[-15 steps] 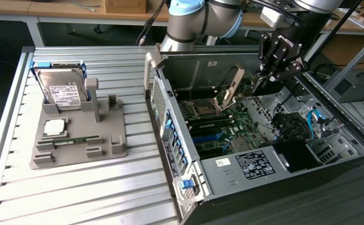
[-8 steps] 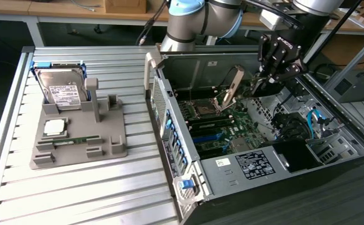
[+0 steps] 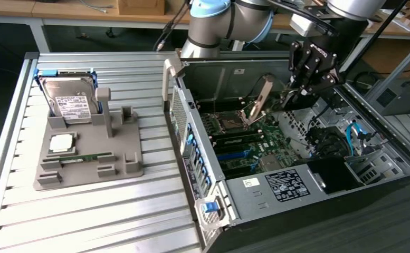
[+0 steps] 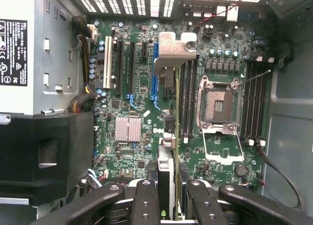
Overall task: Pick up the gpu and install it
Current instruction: 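Insert the gpu into the slot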
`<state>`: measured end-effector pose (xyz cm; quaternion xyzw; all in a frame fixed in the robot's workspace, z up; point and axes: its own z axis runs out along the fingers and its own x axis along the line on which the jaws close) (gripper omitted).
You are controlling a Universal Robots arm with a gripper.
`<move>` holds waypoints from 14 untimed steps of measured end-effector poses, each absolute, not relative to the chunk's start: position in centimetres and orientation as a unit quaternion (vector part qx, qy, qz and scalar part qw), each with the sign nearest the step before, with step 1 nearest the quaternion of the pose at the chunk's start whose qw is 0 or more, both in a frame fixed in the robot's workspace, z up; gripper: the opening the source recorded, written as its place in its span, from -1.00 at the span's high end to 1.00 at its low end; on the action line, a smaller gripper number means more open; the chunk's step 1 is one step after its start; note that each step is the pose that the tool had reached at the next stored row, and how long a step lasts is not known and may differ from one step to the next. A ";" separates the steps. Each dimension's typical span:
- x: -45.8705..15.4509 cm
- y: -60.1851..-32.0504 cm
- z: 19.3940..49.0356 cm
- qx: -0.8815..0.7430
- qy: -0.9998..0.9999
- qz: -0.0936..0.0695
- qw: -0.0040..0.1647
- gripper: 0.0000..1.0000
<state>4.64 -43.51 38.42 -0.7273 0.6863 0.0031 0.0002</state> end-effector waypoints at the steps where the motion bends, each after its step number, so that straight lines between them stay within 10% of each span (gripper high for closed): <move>1: 4.6 -43.5 38.4 -0.727 0.686 0.003 0.000 0.47; 14: 4.2 -43.6 37.7 -0.727 0.686 0.003 0.000 0.47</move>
